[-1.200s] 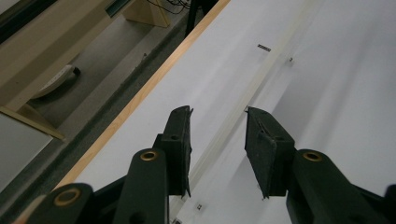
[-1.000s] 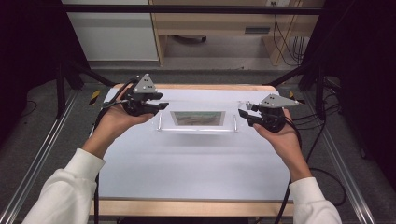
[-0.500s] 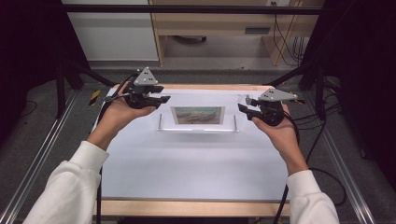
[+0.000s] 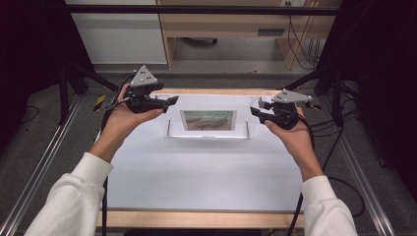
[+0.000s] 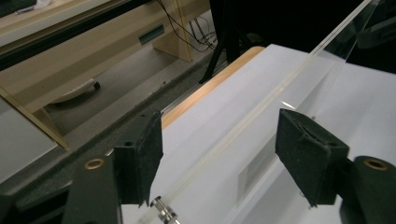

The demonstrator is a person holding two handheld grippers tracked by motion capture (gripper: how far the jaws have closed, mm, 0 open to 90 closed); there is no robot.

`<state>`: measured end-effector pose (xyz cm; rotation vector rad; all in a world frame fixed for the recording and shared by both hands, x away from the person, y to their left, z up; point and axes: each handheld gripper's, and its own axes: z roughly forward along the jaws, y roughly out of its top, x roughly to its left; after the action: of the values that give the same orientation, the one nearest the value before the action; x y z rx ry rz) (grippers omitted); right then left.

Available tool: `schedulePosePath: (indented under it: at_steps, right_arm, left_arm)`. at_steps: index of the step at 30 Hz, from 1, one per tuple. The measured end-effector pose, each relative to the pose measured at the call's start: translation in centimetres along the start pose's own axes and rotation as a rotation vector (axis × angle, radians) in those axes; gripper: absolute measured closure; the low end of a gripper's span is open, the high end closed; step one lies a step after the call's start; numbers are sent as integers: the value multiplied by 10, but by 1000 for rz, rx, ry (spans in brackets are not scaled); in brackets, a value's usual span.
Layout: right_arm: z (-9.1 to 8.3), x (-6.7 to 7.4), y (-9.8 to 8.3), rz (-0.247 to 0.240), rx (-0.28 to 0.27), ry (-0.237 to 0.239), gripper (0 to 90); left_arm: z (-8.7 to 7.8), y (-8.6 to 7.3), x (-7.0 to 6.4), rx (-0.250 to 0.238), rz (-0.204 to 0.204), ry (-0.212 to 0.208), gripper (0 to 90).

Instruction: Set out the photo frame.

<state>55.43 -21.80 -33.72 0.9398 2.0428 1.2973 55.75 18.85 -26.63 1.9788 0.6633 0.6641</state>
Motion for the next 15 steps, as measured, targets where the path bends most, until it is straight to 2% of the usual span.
schedulePosePath:
  at_steps: [6,11,15]
  right_arm:
    - [2,-1,2,9,6,-4,579]
    - [3,-2,3,13,10,-2,578]
    - [4,-3,3,22,10,-2,577]
  left_arm:
    - [-13,-3,-4,-45,-42,24,232]
    - [-21,-10,-10,-34,-67,25,169]
    - [-29,-16,-16,-45,-82,24,147]
